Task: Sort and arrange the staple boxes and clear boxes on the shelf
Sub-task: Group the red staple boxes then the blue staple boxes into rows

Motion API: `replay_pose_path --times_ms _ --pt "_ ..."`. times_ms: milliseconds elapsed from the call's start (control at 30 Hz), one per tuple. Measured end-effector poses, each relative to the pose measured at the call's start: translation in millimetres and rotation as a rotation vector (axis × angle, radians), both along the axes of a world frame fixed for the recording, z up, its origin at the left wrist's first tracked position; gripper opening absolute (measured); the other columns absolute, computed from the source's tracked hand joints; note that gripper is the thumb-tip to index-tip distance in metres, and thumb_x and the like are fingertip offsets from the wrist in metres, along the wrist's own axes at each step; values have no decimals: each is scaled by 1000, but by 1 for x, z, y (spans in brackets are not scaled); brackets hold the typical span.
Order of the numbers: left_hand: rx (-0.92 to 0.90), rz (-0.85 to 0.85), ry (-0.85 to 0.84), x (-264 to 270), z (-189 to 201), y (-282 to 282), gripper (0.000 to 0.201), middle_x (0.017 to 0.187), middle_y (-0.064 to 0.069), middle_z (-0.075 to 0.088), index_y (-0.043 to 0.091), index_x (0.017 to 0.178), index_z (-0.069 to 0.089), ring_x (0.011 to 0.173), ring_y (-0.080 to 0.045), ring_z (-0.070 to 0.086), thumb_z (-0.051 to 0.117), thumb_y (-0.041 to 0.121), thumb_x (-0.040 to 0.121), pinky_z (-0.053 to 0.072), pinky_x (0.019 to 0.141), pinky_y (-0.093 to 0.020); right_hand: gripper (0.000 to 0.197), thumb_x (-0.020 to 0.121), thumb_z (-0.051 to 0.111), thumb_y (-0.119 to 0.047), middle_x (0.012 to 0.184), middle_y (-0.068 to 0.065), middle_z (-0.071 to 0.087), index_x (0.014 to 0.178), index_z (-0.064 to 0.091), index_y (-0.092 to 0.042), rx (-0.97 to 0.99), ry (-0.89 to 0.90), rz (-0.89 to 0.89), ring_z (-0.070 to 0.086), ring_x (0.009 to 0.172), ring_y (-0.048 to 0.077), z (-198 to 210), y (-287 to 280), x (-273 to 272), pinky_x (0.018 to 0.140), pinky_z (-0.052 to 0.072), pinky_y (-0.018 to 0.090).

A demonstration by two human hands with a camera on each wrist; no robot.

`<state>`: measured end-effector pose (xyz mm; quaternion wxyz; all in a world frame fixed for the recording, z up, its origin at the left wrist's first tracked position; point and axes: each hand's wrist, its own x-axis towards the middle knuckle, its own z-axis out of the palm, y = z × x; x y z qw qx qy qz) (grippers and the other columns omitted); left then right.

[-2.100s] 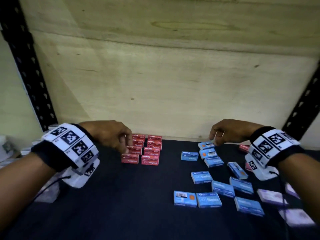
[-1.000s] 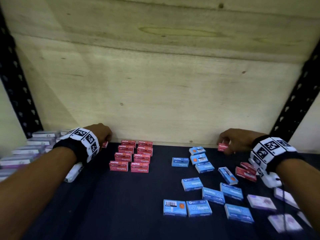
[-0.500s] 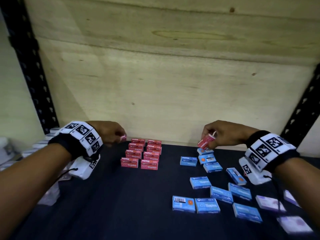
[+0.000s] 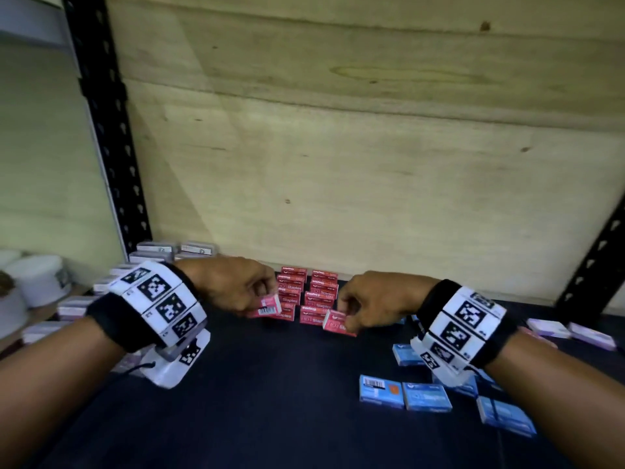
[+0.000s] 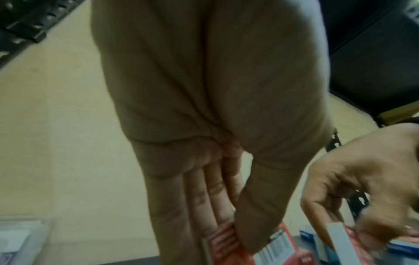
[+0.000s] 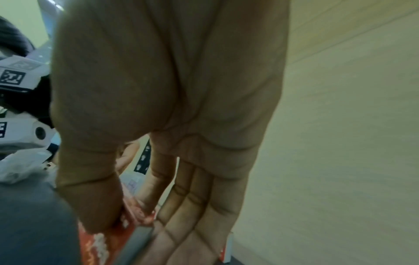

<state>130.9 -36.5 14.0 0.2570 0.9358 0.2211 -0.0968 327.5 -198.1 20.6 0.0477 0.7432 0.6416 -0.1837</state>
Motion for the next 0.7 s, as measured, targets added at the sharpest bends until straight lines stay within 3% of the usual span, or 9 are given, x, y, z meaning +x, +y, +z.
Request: replay_pose_path --times_ms 100,233,367,533,633,700 --pt "126 -68 -50 -4 -6 -10 20 94 11 65 28 102 60 82 -4 62 66 15 89 51 73 -16 19 90 66 -31 98 -5 66 104 65 -18 -37 -73 35 58 85 13 -5 3 -13 73 44 27" --pt "212 -142 -37 -9 -15 -16 23 96 17 63 34 100 62 85 3 60 66 15 88 49 77 -15 20 92 63 -32 95 -4 65 104 68 -16 -43 -139 55 51 72 6 -6 3 -23 58 36 20" --pt "213 -150 -49 -16 -20 -18 23 100 16 57 33 101 66 87 4 59 66 14 89 50 82 -16 17 91 65 -33 89 -8 64 101 68 -20 -37 -138 44 55 76 9 -9 1 -25 62 41 23" --pt "113 -54 -15 -24 -21 -20 34 101 12 67 36 99 68 83 -1 66 62 6 86 51 72 -11 21 88 70 -38 88 -12 62 103 67 -23 -31 -124 45 56 78 8 -11 1 -24 63 41 23" --pt "86 15 7 -24 -21 -23 29 100 19 68 33 106 69 91 1 64 58 12 90 51 84 -15 33 84 73 -43 97 -10 62 110 62 -26 -78 -106 14 59 89 13 -10 3 -22 73 44 27" --pt "79 60 11 -22 -21 -24 18 102 20 68 34 103 70 95 0 63 60 26 91 50 90 -20 36 83 74 -42 101 -9 65 113 61 -27 -117 -76 -7 61 91 13 -8 3 -20 73 45 26"
